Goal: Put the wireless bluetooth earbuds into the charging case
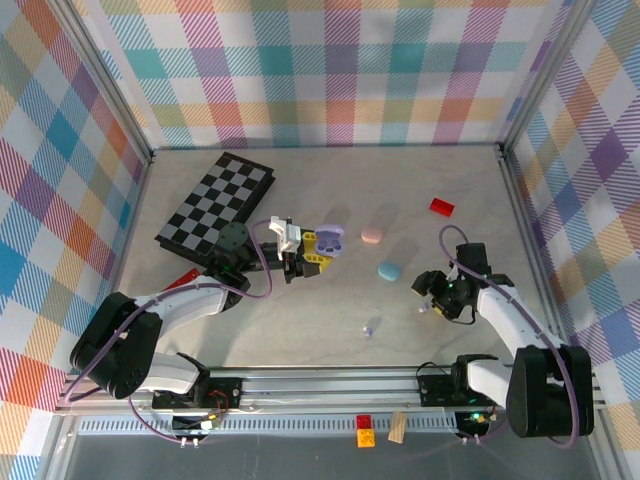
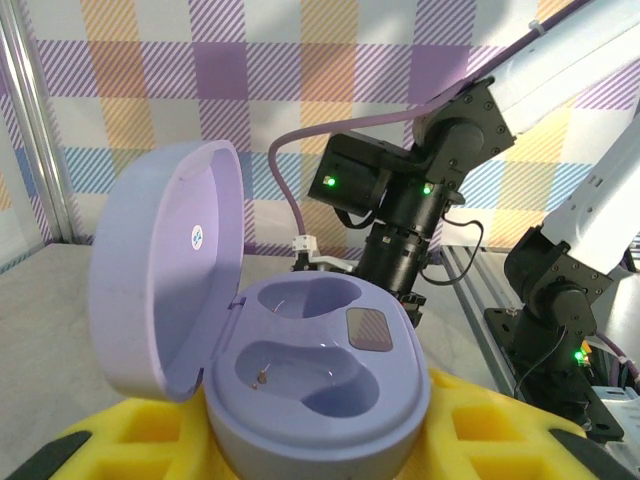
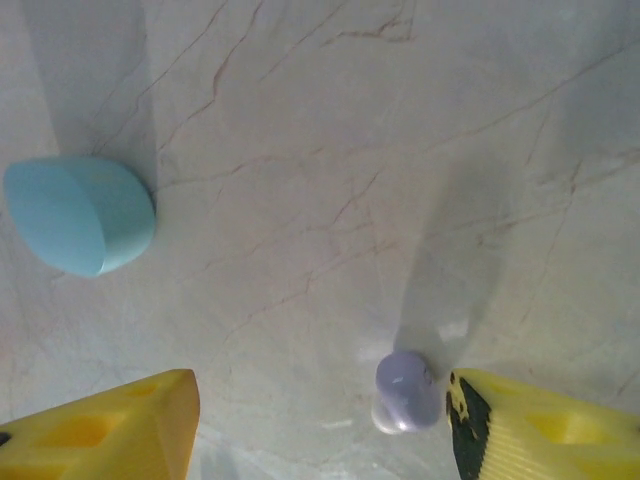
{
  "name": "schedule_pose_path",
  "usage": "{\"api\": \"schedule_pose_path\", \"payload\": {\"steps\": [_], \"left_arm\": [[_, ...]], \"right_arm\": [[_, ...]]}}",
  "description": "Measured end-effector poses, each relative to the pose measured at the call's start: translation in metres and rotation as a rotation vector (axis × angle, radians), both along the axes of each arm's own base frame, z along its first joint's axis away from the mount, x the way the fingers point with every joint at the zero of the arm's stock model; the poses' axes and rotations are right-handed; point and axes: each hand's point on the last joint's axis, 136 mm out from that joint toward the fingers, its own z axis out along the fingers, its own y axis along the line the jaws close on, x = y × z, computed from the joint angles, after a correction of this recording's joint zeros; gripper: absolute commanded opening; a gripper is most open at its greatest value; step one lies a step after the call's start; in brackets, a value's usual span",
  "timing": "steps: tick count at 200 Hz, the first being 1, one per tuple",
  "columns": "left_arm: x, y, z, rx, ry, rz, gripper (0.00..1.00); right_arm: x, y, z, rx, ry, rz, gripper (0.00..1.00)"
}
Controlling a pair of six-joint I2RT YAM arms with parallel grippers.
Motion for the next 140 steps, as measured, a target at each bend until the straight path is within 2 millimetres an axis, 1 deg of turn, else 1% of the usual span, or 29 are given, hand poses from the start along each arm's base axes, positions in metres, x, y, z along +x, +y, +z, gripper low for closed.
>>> {"api": "schedule_pose_path", "payload": {"steps": [38,99,140], "left_arm": [[0.0,0.0,0.001,0.001,-0.001,0.0,0.36],[-0.002,0.001,0.001,0.004,-0.004,0.0,0.36],[-0.002,0.001,0.001,0.004,-0.005,-0.005,0.35]], "right_arm": [[0.003,0.002,-0.011,0.026,0.031,0.01,0.65],[0.0,0.008,-0.012,0.056,0.035,0.026,0.6],[-0.004,0.009,-0.014,0.061,0.036,0.032,0.52]]}}
